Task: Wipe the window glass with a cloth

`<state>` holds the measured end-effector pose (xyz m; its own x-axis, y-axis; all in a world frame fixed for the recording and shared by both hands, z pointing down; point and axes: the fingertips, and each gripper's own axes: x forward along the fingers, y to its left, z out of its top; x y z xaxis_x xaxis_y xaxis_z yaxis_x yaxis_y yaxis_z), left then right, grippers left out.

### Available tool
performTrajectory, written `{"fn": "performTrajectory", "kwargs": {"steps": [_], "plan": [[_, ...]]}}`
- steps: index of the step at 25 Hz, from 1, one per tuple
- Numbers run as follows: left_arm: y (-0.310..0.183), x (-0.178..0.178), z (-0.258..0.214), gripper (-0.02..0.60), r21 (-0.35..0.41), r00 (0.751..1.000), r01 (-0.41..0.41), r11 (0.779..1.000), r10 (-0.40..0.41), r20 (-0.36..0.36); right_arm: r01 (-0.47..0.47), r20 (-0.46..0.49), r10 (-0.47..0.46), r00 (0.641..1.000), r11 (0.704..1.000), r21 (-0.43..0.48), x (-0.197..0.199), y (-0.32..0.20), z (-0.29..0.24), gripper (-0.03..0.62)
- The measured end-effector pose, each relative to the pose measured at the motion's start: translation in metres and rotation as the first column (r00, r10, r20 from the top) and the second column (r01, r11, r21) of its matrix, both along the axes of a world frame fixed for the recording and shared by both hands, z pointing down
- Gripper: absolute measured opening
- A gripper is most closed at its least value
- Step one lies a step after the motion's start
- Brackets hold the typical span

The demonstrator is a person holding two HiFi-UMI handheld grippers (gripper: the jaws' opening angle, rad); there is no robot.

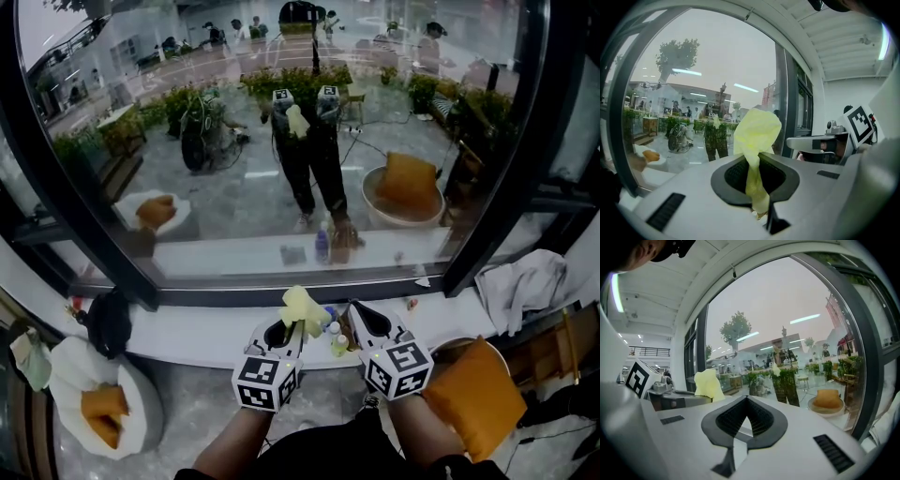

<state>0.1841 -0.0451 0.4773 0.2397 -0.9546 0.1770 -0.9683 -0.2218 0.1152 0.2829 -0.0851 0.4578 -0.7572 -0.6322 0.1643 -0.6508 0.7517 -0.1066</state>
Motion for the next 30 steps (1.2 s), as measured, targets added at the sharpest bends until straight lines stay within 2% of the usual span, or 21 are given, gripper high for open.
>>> {"fn": "performTrajectory", "kwargs": {"steps": [21,30], "plan": [[0.018,0.002,-0.001,0.031,-0.008,1.000,0.003,1.000,-0.003,0.002,0.016,-0.022,-0.016,1.000,1.000,0.008,-0.002,0.018,0.005,0.026],[0.022,0.003,-0.005,0.031,0.018,1.000,0.009,1.000,-0.009,0.005,0.019,-0.023,-0.018,1.000,1.000,0.015,0.001,0.023,0.002,0.026]]}}
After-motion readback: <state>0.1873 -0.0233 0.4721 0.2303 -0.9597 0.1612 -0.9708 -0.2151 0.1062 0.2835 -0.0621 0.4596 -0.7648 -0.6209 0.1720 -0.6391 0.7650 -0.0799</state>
